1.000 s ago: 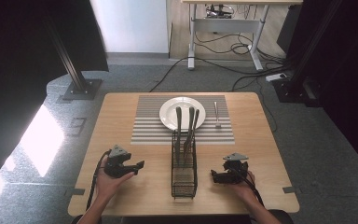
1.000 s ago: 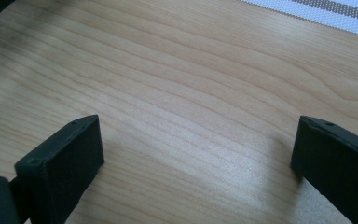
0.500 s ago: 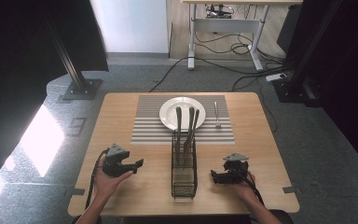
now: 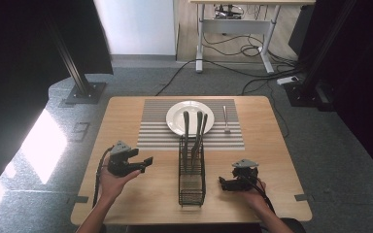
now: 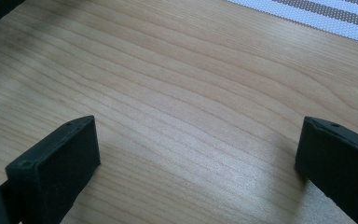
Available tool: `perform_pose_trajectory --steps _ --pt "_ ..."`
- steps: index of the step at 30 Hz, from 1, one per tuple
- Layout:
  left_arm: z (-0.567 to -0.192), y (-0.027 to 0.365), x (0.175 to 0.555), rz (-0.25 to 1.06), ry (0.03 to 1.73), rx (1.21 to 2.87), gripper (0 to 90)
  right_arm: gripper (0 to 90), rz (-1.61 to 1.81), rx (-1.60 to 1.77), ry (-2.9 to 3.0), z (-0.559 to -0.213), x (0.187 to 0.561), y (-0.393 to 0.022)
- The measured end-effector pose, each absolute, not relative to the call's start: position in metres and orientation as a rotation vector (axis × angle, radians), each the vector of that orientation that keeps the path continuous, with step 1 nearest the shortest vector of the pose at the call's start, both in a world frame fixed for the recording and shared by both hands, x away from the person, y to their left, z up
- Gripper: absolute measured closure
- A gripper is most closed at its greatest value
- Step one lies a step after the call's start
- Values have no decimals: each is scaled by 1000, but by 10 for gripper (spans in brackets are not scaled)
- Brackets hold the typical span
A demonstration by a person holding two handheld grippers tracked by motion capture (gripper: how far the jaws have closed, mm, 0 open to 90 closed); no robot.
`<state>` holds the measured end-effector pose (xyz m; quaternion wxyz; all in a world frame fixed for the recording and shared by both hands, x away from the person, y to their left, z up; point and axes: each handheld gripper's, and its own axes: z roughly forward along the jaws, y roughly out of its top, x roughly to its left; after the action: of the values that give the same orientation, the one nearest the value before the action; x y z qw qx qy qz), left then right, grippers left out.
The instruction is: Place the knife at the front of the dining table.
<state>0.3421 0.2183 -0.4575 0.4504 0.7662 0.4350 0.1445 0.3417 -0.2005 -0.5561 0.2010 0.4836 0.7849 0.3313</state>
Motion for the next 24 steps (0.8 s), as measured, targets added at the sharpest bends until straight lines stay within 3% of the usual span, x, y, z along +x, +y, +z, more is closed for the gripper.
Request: perform_pose_trajectory --steps 24 --pt "-420 180 367 330 990 1865 275 0 916 1372 2186 -555 342 -201"
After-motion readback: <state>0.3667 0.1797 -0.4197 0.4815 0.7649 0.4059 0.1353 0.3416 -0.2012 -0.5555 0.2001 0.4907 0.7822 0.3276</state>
